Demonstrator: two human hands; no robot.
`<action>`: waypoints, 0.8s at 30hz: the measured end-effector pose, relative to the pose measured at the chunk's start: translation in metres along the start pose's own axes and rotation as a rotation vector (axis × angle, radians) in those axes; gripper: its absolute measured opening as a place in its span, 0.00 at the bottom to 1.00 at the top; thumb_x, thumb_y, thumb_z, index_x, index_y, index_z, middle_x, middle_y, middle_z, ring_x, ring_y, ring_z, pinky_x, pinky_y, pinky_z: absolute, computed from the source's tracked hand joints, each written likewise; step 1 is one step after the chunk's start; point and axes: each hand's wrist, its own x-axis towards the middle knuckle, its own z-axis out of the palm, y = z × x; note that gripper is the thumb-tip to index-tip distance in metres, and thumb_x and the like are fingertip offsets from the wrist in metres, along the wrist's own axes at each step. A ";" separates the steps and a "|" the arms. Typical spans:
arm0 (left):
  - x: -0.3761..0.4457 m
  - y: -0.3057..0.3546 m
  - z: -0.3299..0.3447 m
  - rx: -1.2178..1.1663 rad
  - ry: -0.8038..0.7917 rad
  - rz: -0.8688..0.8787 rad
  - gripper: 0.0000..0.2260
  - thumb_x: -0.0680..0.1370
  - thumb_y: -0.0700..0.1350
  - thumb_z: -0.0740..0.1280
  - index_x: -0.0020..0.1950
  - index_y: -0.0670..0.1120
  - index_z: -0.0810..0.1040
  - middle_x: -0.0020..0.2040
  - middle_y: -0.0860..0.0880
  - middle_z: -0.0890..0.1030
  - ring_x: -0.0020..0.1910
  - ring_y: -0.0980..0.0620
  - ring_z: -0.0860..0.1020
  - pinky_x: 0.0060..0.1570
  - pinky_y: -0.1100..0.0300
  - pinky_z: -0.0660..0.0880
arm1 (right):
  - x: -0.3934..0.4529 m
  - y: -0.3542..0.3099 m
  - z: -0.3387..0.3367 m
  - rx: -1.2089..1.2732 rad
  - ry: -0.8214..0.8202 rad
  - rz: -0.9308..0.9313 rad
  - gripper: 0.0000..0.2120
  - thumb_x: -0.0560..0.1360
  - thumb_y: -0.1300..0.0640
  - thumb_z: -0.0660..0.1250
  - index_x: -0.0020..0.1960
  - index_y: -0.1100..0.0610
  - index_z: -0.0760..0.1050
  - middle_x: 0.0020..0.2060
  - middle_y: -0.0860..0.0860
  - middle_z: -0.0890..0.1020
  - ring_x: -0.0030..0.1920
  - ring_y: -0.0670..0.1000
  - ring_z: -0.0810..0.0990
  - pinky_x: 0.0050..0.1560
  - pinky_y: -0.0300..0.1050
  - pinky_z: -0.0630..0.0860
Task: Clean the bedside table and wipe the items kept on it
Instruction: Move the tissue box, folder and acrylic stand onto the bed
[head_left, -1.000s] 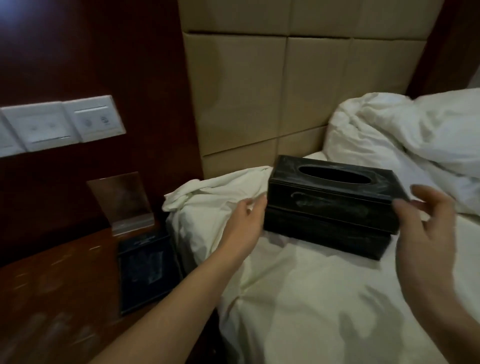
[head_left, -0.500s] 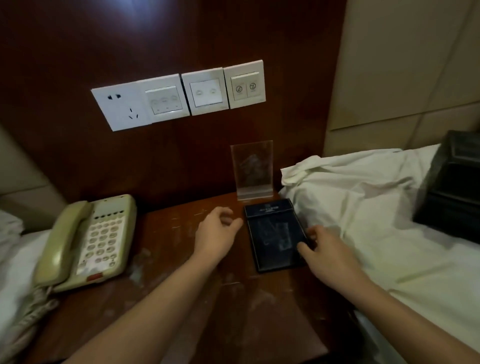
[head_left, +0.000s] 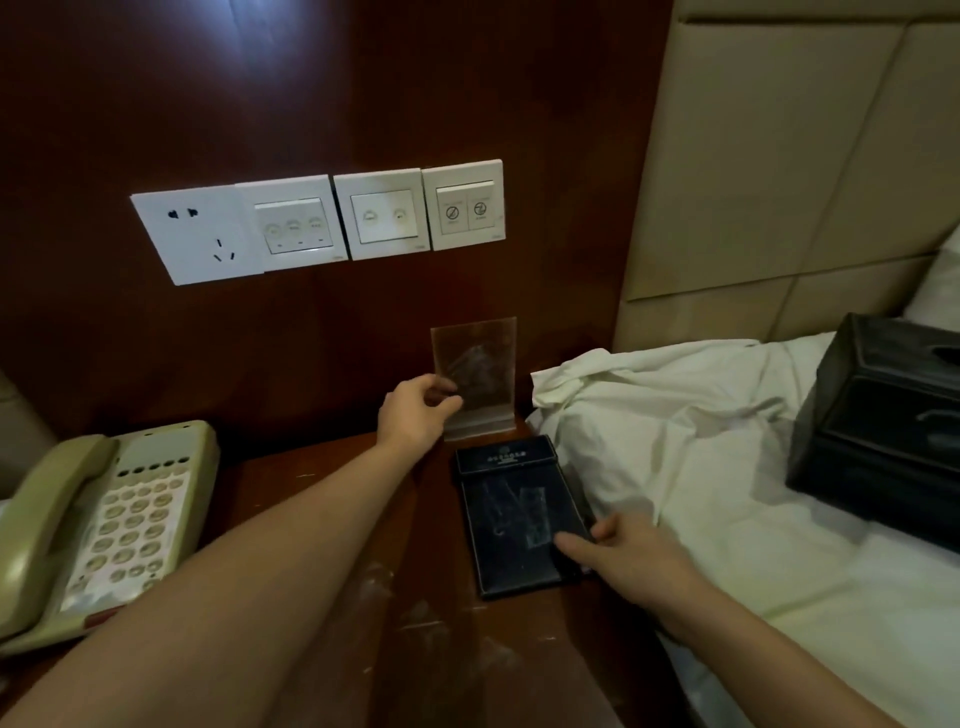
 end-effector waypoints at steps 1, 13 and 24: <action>0.000 -0.001 -0.001 0.030 0.013 0.017 0.07 0.79 0.50 0.72 0.56 0.52 0.84 0.55 0.52 0.85 0.59 0.50 0.81 0.61 0.52 0.78 | -0.002 -0.002 -0.002 -0.023 -0.012 0.010 0.16 0.74 0.46 0.73 0.44 0.56 0.72 0.38 0.50 0.79 0.35 0.46 0.76 0.32 0.39 0.67; -0.041 0.016 -0.033 0.081 0.085 0.177 0.08 0.81 0.46 0.70 0.59 0.48 0.85 0.54 0.54 0.85 0.49 0.61 0.80 0.46 0.67 0.76 | 0.003 -0.006 -0.012 0.393 -0.086 0.095 0.21 0.73 0.54 0.75 0.61 0.61 0.74 0.51 0.53 0.78 0.50 0.52 0.77 0.46 0.43 0.73; -0.129 0.112 -0.040 -0.133 0.060 0.271 0.06 0.79 0.47 0.72 0.54 0.52 0.85 0.49 0.55 0.86 0.51 0.57 0.83 0.56 0.56 0.80 | -0.124 0.060 -0.161 0.729 -0.208 0.109 0.11 0.77 0.60 0.69 0.37 0.58 0.82 0.26 0.47 0.65 0.26 0.44 0.58 0.24 0.36 0.54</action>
